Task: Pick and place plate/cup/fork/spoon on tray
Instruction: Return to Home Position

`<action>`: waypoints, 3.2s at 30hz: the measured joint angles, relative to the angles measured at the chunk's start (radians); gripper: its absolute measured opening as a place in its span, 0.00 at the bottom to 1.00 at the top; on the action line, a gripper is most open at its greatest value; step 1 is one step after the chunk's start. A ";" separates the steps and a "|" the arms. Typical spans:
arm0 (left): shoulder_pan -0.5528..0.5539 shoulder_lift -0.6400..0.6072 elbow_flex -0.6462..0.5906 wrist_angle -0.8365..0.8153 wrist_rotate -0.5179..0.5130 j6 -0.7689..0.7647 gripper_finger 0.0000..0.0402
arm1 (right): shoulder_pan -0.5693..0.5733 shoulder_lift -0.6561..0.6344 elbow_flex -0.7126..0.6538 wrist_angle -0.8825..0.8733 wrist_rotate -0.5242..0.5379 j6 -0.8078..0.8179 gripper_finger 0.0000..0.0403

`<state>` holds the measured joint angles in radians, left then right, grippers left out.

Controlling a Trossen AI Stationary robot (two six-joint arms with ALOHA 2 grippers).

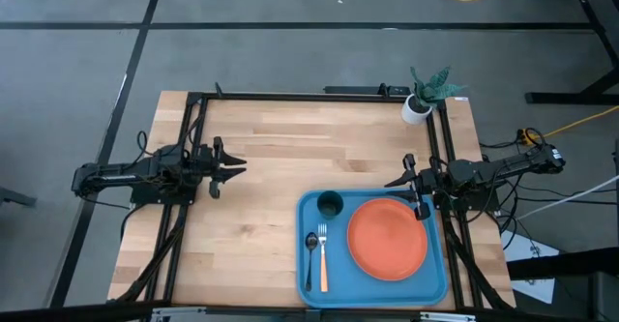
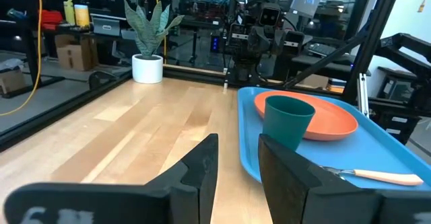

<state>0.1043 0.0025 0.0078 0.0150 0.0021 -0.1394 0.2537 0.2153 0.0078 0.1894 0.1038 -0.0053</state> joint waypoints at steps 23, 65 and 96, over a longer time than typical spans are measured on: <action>0.000 0.000 0.000 0.000 0.000 0.000 0.25 | 0.000 0.000 0.000 0.000 0.002 0.011 0.22; 0.000 0.000 0.000 0.000 0.000 0.001 0.25 | 0.000 -0.159 0.000 -0.152 -0.003 -0.082 0.22; 0.000 0.000 0.000 0.000 0.000 0.001 0.25 | 0.000 -0.159 0.000 -0.152 -0.004 -0.082 0.22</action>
<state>0.1040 0.0021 0.0074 0.0154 0.0017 -0.1387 0.2539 0.0563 0.0082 0.0372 0.1001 -0.0874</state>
